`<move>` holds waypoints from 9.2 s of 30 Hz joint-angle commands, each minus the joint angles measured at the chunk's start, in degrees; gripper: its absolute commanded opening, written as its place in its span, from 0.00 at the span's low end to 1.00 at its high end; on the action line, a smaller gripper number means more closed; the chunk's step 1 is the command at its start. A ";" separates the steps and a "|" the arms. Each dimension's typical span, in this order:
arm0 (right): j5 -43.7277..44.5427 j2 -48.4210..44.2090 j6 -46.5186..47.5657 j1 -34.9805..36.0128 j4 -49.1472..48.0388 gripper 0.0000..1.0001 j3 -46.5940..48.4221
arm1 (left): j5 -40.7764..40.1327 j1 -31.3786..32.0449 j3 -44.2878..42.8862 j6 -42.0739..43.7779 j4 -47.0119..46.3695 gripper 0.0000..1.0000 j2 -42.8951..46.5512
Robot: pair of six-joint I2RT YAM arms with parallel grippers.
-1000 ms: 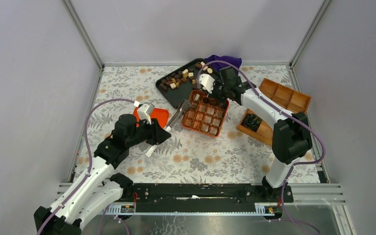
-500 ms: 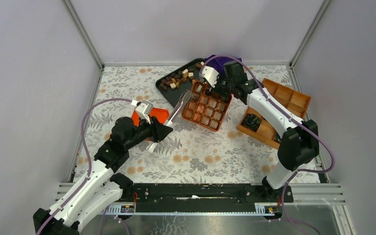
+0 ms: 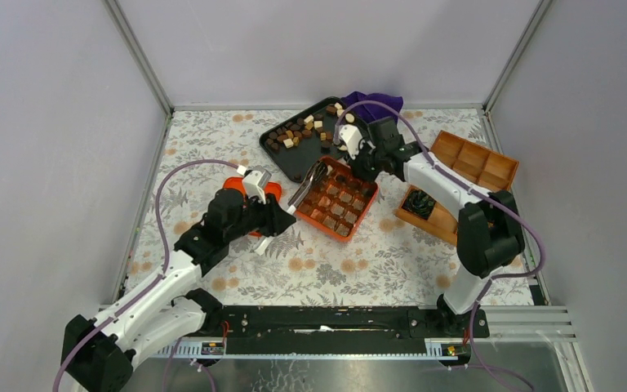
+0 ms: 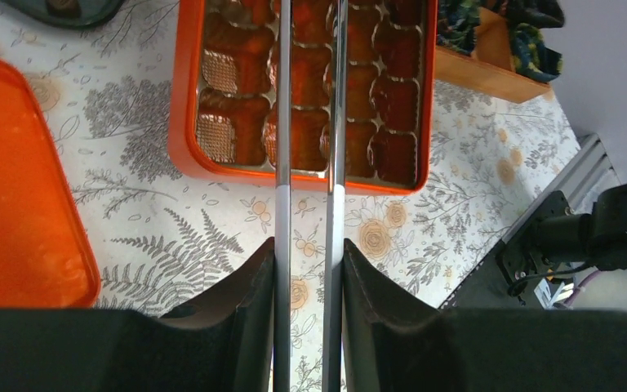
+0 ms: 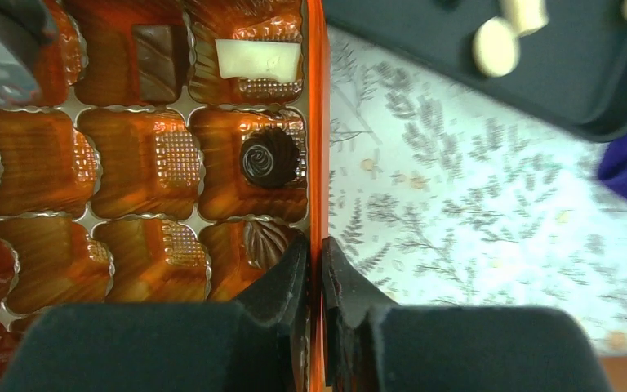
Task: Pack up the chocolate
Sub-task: Place the packing box at the center of the board, then place the fake chocolate in the packing box, then pick up the fake chocolate from the plate.
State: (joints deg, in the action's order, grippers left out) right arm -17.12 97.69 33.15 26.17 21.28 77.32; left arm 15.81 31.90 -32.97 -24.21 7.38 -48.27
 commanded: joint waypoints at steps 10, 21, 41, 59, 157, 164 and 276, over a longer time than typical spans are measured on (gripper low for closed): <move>-7.23 6.50 -8.87 -0.77 -7.70 0.17 -6.31 | -0.13 0.18 -5.69 -3.63 6.00 0.00 -5.71; -11.10 4.95 -8.07 -3.21 -2.43 0.54 -4.55 | 4.75 0.33 -6.03 -5.55 6.00 0.00 -8.60; -28.84 -9.16 -5.30 -18.67 1.05 0.76 -13.33 | -7.97 9.13 -22.92 -7.39 25.38 0.00 -21.90; -30.04 -8.89 -6.61 -18.88 0.05 0.78 -14.07 | -13.22 13.44 -25.92 -8.40 26.37 0.11 -26.00; -36.51 -17.36 10.89 -34.81 11.67 0.84 -19.89 | -15.63 0.15 -1.12 3.69 -15.99 0.31 -3.97; -37.39 -15.19 12.99 -35.84 13.71 0.84 -18.56 | -13.14 -0.70 -10.37 5.06 -13.13 0.30 -11.48; -34.91 -34.67 16.84 -58.09 17.93 0.86 -37.70 | 0.66 -10.54 -45.94 11.20 22.84 0.25 -45.11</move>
State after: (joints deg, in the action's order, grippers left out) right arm -49.28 63.68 48.88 -31.59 39.72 39.33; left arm 14.83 21.69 -76.29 -13.34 34.89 -91.98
